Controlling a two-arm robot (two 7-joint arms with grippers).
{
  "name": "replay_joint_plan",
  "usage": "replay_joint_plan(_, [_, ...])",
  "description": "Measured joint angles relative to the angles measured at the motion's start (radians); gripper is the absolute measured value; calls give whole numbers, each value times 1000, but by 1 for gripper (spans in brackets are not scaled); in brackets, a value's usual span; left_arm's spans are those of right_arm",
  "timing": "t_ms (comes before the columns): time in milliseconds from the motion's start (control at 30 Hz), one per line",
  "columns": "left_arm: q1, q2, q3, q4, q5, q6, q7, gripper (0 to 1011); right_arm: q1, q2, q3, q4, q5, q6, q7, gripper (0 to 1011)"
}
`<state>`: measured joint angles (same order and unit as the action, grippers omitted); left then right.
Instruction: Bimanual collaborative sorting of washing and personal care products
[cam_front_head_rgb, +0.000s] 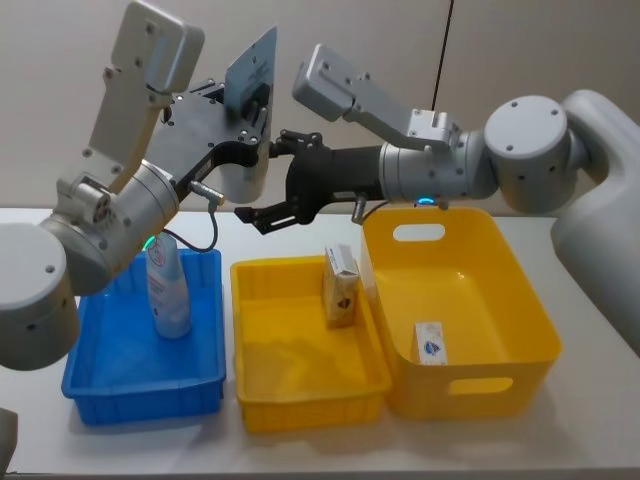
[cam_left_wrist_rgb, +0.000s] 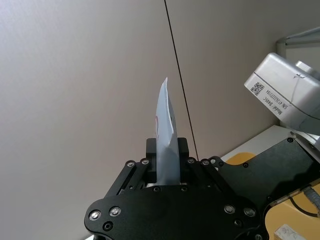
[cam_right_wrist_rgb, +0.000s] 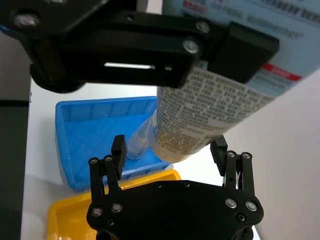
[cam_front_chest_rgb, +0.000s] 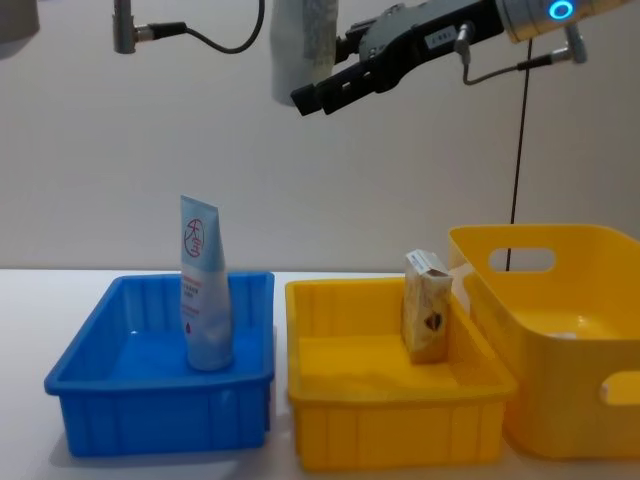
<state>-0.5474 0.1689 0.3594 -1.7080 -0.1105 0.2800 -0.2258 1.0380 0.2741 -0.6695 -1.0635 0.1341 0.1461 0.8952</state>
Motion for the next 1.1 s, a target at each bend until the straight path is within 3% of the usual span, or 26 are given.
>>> replay_joint_plan(533, [1,-8,-9,5,11,12,-11,211,3,-6,-19,-13,-8,-7,-32,1003])
replay_joint_plan(1100, [13,-13,-23,-6,36,30,-2,211,2,-86,30,83,75,-58,-84,1003])
